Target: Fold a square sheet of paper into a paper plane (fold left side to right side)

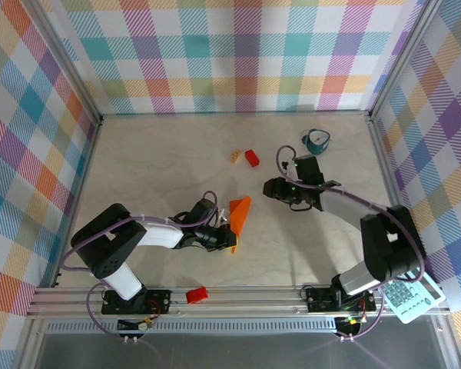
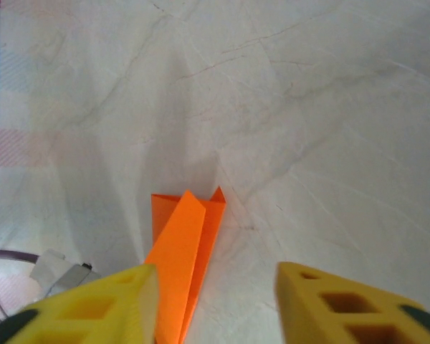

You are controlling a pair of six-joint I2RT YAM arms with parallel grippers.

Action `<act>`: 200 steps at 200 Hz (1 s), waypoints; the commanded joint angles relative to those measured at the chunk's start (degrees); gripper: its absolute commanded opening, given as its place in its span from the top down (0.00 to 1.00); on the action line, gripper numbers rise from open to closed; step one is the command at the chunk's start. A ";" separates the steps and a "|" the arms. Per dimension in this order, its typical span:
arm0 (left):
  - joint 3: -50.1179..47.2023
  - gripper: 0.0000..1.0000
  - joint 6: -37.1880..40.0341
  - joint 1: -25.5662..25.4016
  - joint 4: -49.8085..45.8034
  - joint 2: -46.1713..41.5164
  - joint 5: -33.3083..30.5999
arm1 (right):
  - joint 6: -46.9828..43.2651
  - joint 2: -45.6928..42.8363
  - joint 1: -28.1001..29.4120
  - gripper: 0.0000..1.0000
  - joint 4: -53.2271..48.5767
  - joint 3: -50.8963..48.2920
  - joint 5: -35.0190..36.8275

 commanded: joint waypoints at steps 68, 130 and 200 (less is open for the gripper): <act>1.58 1.00 1.39 -0.29 -7.89 0.77 -4.07 | 1.96 -19.10 -1.39 0.01 -2.36 -10.56 10.22; 1.32 1.00 -0.71 -0.32 -4.73 1.30 -5.49 | 4.26 -18.57 -2.01 0.01 -0.87 -11.88 4.96; 6.11 1.00 -3.70 -0.72 1.99 6.19 -6.50 | 5.93 -13.53 -2.01 0.01 1.89 -10.61 1.57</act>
